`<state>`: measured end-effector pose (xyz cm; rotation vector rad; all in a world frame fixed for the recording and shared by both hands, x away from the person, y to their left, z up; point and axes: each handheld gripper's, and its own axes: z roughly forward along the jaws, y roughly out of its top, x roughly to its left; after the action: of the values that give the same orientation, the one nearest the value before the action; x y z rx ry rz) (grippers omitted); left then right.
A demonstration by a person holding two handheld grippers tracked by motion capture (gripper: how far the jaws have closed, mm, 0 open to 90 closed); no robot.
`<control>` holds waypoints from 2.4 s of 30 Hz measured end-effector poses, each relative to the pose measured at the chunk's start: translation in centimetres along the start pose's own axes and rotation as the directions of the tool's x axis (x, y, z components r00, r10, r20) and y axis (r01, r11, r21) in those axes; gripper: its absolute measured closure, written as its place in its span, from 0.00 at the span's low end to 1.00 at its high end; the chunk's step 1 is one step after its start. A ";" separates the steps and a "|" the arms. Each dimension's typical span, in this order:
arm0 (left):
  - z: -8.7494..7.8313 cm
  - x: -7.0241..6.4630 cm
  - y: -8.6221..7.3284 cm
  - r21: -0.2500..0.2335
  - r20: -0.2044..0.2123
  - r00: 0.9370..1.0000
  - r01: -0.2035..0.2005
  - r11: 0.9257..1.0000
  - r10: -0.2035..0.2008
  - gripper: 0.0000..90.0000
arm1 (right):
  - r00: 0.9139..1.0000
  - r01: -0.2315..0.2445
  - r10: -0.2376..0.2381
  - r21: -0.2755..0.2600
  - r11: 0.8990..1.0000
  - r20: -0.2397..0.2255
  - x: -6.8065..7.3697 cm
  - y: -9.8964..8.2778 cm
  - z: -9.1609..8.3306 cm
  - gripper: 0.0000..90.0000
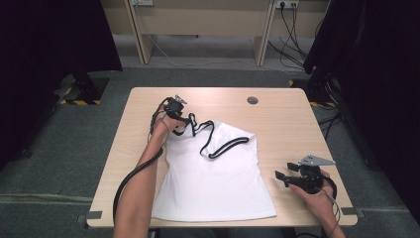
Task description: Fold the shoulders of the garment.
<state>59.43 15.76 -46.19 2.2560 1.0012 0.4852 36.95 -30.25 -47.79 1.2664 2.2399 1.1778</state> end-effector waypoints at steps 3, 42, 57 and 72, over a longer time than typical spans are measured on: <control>0.4 -0.1 0.1 0.000 0.002 1.000 0.004 1.000 -0.004 0.54 | 1.000 0.002 -0.002 0.002 1.000 0.000 0.0 0.0 0.0 0.36; -9.8 -6.0 -1.7 -0.166 -0.001 0.967 -0.252 0.953 0.255 0.94 | 1.000 0.005 -0.005 0.005 1.000 0.002 0.0 0.0 0.0 0.36; -10.6 -11.3 -7.9 -0.010 0.030 0.915 -0.402 0.916 0.402 0.74 | 0.998 0.060 -0.060 0.015 0.998 -0.002 0.8 1.6 0.1 0.36; -10.7 -12.9 -6.3 0.016 0.043 0.855 -0.517 0.856 0.516 0.53 | 0.944 0.315 -0.307 0.053 0.948 -0.125 7.6 9.9 4.7 0.40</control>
<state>41.82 13.41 -43.46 2.5443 0.3624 0.6521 41.17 -18.97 -42.06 0.8418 2.4721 1.0812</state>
